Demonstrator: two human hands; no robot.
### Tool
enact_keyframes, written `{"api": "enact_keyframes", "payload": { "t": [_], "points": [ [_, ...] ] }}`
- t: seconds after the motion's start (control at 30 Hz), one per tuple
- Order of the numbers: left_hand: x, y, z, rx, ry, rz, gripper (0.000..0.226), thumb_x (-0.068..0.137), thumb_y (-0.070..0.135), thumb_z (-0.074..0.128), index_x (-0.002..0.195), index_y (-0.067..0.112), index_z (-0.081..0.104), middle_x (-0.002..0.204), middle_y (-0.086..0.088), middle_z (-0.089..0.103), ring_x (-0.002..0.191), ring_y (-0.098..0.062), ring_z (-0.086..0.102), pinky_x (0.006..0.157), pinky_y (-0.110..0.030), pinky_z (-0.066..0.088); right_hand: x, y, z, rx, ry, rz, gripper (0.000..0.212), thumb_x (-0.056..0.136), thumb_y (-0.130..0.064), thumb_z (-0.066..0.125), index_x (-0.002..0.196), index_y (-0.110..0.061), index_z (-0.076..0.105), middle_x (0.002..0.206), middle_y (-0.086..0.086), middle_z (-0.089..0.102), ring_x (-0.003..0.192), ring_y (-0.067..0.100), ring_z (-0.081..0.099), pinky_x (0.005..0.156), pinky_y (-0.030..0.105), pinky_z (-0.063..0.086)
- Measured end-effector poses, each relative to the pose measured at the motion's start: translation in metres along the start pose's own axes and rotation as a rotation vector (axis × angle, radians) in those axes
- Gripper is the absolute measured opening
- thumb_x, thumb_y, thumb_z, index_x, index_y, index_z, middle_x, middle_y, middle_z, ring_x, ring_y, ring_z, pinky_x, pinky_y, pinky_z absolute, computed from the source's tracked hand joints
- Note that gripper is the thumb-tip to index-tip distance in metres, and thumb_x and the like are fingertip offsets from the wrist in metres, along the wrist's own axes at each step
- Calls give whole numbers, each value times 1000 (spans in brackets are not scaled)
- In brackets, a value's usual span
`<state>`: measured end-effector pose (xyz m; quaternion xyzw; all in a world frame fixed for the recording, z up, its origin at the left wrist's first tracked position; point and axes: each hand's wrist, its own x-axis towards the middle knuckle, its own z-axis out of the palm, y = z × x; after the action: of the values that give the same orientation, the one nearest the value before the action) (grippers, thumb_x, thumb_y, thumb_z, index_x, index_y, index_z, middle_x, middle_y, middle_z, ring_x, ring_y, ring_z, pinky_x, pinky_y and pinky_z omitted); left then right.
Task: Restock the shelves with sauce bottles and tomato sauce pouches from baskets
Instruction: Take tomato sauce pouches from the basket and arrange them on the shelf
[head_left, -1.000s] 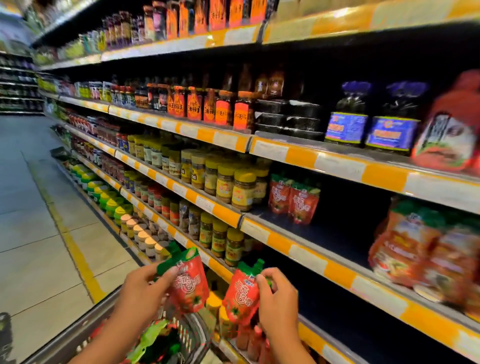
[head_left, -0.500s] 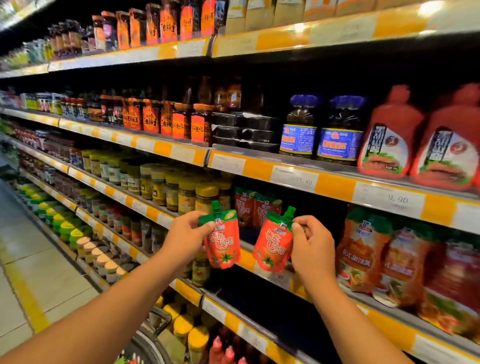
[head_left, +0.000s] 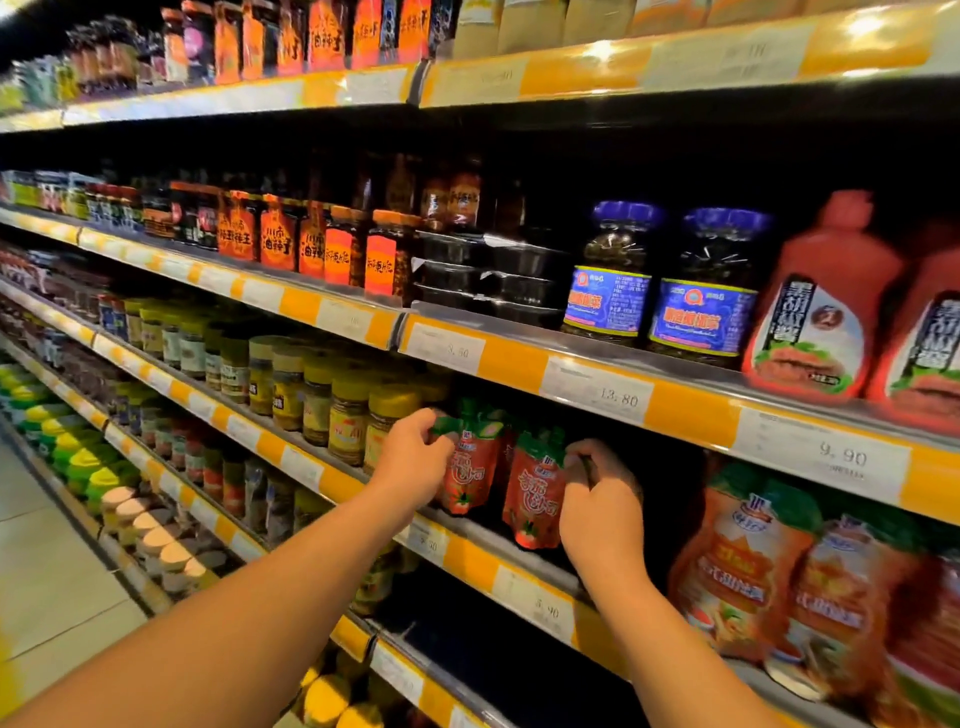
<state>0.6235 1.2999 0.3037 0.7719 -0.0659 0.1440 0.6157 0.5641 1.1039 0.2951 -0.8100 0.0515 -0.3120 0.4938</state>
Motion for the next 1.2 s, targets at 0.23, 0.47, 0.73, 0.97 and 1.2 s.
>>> {"api": "enact_keyframes", "payload": {
  "t": [0.23, 0.47, 0.73, 0.97, 1.2],
  "points": [
    [3, -24, 5, 148, -107, -65, 30, 93, 10, 72, 108, 27, 52, 99, -7, 67, 69, -18, 60, 59, -30, 49, -11, 10, 3, -242, -305, 257, 19, 95, -32, 68, 103, -26, 52, 96, 3, 68, 87, 27, 67, 73, 32, 54],
    [-4, -31, 14, 478, -2, -13, 45, 81, 30, 84, 108, 21, 49, 105, 0, 61, 94, -24, 63, 82, -44, 61, -8, 12, -1, -391, -466, 303, 25, 94, -39, 70, 103, -27, 49, 95, 1, 64, 90, 22, 62, 84, 34, 53],
    [0, -38, 17, 492, 18, -36, 29, 88, 22, 77, 95, 18, 49, 95, -2, 62, 84, -23, 62, 72, -43, 59, 4, 22, 9, -351, -410, 261, 53, 92, -38, 77, 139, -25, 55, 127, 1, 68, 105, 23, 63, 90, 33, 50],
    [16, -38, 12, 471, -24, -70, 27, 87, 12, 73, 90, 15, 46, 91, -4, 57, 77, -19, 55, 58, -33, 47, 14, 30, 29, -422, -400, 250, 41, 92, -41, 75, 129, -25, 65, 123, -2, 72, 108, 24, 67, 91, 32, 51],
    [28, -47, 17, 504, -36, -85, 21, 87, 4, 64, 78, 10, 46, 81, -7, 55, 67, -21, 49, 54, -34, 40, 28, 45, 42, -396, -392, 239, 39, 91, -43, 76, 126, -27, 69, 120, -5, 74, 102, 21, 69, 95, 35, 53]
  ]
}}
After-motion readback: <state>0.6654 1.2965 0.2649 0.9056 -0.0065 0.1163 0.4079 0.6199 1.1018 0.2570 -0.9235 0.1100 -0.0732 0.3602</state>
